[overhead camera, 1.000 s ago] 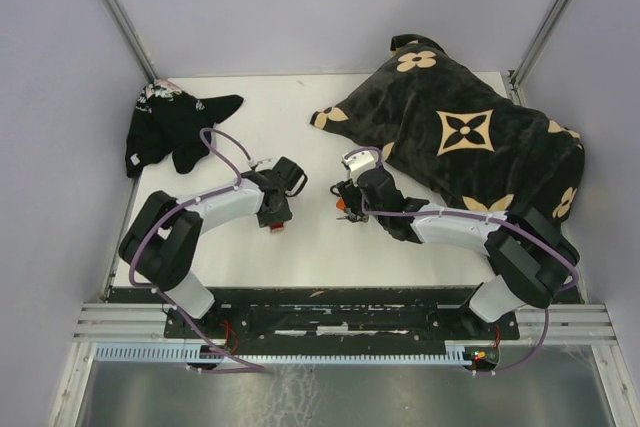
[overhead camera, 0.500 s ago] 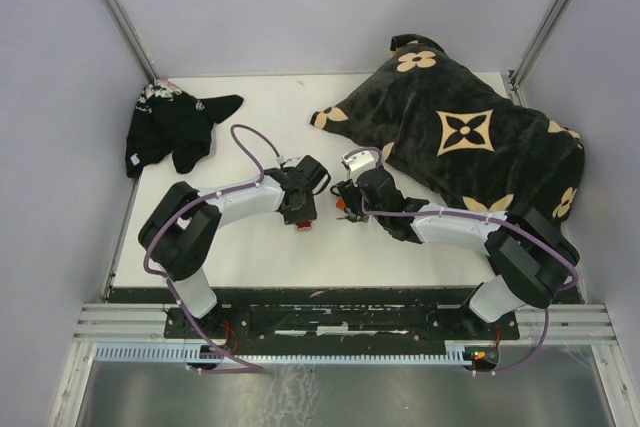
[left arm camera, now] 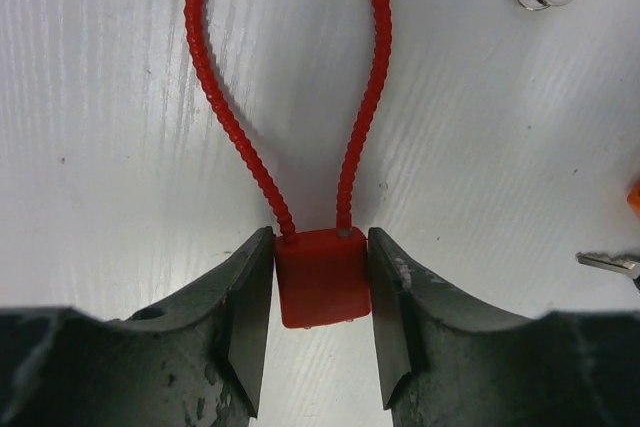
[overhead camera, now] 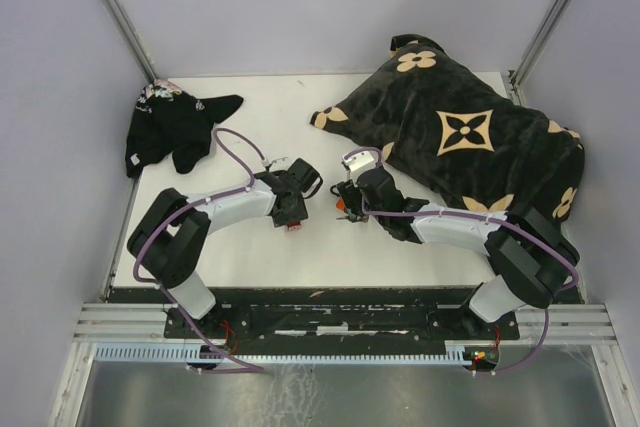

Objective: Unlock with the key

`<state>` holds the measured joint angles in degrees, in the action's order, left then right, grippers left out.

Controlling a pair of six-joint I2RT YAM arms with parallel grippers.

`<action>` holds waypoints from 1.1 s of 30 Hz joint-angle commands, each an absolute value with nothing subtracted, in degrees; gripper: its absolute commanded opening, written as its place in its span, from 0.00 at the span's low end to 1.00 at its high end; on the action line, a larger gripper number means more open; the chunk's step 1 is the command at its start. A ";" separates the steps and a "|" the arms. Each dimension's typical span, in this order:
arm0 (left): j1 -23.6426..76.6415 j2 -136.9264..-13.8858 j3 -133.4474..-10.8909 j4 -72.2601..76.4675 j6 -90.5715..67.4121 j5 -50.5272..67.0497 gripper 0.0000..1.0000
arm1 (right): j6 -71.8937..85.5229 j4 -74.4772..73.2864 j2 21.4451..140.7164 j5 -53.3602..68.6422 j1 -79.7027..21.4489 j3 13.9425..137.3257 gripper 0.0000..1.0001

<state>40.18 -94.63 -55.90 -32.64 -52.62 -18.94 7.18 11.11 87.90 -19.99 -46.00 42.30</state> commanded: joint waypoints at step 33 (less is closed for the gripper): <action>33.09 -113.72 -88.78 -36.31 -17.67 -6.87 0.64 | 8.38 16.69 79.12 -30.59 -44.68 37.46 0.85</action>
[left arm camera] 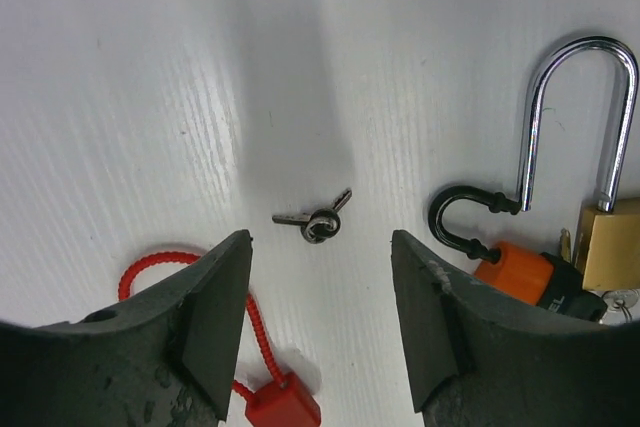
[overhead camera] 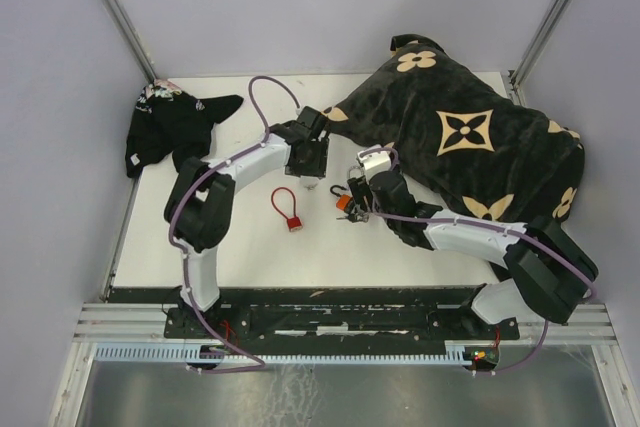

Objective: Unlock with the key

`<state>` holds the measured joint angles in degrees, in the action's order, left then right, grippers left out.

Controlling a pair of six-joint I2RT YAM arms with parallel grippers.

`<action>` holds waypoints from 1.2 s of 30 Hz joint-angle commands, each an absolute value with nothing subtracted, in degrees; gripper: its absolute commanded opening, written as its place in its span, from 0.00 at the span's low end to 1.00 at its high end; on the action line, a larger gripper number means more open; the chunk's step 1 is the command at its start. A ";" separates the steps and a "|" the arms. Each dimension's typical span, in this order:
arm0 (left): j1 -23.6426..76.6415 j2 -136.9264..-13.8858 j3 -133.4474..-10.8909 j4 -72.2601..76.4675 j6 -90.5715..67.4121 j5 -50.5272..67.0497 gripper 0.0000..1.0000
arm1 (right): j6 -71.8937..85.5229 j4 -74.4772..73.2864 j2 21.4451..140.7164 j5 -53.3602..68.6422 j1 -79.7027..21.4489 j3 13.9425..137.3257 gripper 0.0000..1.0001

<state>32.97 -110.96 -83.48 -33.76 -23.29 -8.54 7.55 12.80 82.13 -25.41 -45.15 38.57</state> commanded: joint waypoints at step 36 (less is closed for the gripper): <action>39.20 -111.02 -79.65 -33.92 -19.00 3.57 0.21 | 8.93 15.04 78.98 -25.63 -43.81 38.39 0.84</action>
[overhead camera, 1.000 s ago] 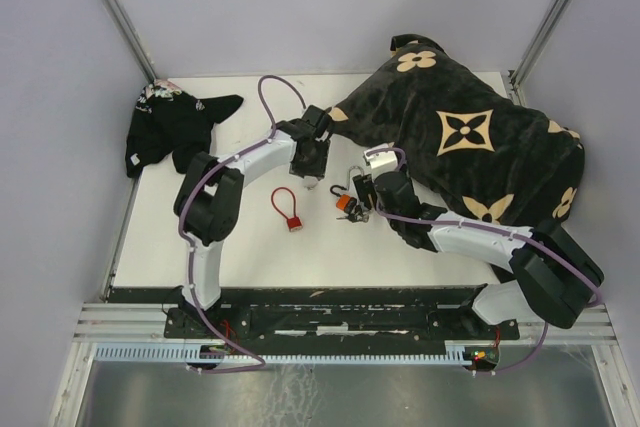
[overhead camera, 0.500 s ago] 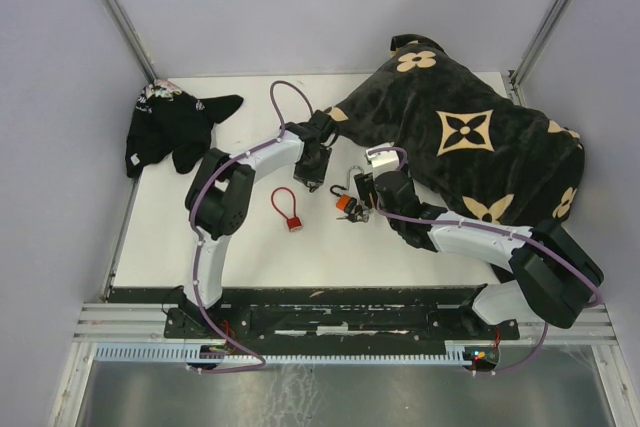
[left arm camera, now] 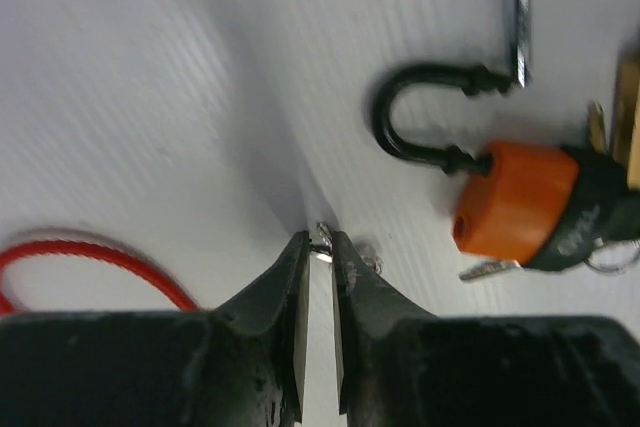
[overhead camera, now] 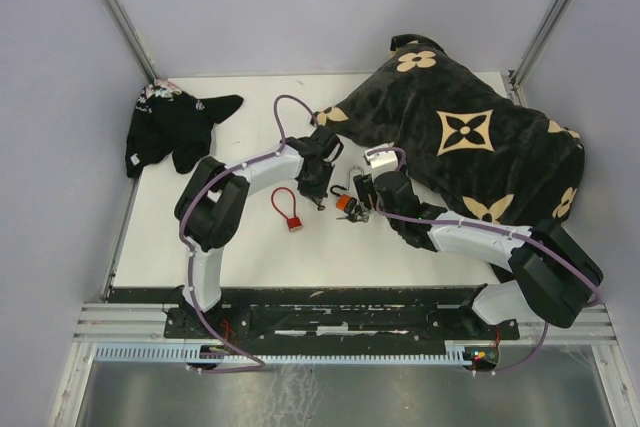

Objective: Unlock with the key

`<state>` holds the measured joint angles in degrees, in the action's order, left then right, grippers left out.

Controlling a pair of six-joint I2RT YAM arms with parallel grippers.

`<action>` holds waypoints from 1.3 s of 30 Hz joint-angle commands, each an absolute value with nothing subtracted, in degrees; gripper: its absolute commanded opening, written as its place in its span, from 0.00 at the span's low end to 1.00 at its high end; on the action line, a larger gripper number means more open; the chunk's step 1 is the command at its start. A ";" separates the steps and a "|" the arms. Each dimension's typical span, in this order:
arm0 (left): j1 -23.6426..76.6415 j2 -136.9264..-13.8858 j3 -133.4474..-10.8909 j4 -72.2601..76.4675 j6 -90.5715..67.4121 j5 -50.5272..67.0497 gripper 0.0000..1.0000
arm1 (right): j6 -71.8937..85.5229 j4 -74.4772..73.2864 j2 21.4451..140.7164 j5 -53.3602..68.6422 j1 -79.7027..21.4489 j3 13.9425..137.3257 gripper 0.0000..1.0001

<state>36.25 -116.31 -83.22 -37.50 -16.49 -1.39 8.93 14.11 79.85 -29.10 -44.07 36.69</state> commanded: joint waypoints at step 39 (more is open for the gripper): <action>25.87 -63.80 -37.55 -11.49 -38.94 8.71 0.58 | -5.65 -16.75 106.65 6.22 -49.66 67.83 0.54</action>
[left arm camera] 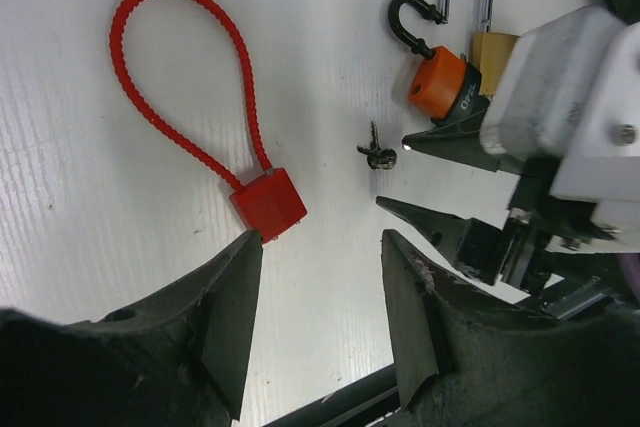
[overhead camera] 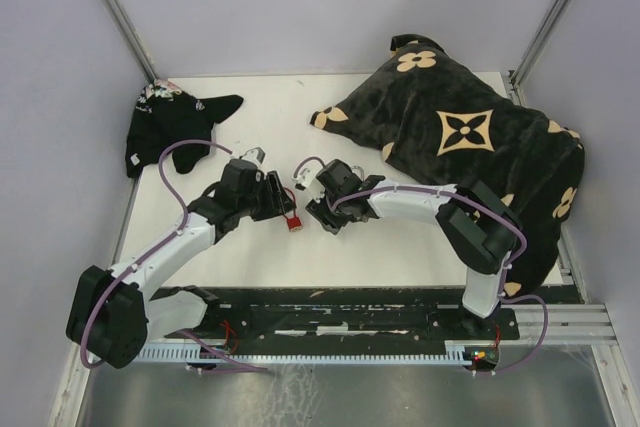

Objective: Unlock with the key

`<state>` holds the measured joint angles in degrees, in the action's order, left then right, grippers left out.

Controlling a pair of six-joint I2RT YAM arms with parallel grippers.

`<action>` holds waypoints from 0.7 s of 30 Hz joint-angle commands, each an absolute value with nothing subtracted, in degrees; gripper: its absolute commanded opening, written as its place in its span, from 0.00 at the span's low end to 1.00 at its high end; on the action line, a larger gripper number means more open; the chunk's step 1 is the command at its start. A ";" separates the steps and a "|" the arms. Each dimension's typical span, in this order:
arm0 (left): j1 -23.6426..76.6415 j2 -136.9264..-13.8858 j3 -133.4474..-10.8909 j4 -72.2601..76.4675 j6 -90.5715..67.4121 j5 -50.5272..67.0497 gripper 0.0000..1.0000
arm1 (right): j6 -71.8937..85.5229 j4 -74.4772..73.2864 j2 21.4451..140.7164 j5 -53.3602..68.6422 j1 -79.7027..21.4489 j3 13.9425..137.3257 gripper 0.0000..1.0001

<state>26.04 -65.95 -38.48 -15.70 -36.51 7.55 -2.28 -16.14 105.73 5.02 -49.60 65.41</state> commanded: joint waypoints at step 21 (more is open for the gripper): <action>25.92 -62.21 -32.74 -1.75 -47.26 13.20 0.56 | -3.19 -6.20 96.65 7.13 -49.66 58.47 0.14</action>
<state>26.04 -64.05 -33.45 -7.40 -42.70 11.20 -5.04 -12.84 103.28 5.98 -49.60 60.99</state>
